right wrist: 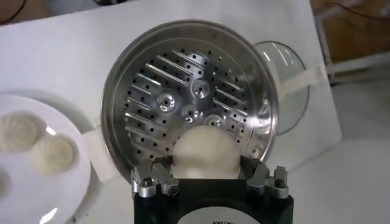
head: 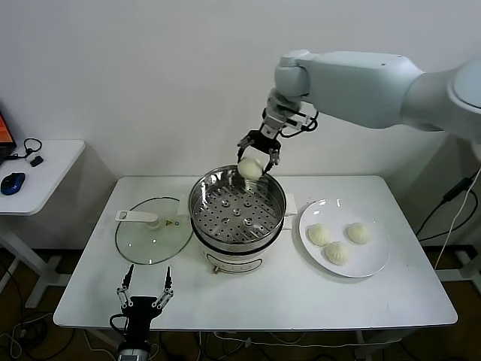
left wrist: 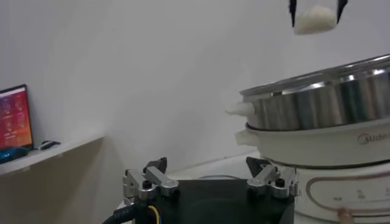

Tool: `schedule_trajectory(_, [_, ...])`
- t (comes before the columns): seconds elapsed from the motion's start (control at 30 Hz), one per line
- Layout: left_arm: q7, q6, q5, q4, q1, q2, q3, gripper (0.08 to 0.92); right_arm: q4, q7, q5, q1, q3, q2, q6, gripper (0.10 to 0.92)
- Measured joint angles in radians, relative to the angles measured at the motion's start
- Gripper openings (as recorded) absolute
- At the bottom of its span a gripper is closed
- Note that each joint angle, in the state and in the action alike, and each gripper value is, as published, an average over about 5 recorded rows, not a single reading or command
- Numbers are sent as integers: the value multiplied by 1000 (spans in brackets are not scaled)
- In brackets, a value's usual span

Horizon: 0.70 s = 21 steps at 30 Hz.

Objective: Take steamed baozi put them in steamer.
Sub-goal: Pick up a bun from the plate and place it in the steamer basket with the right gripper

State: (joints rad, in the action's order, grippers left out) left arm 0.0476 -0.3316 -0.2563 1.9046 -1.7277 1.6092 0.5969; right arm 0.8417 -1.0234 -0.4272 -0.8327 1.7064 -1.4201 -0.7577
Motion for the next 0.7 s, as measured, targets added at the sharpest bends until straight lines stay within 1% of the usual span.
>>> schedule_trajectory(0.3, [2, -2, 9, -2, 5, 0, 0, 823, -162, -12, 142, 110, -69, -116, -62, 738])
schedule_trajectory(0.7, [3, -6, 14, -20, 16, 0, 8, 823, -268, -17, 242, 222, -115, -175, -66, 738])
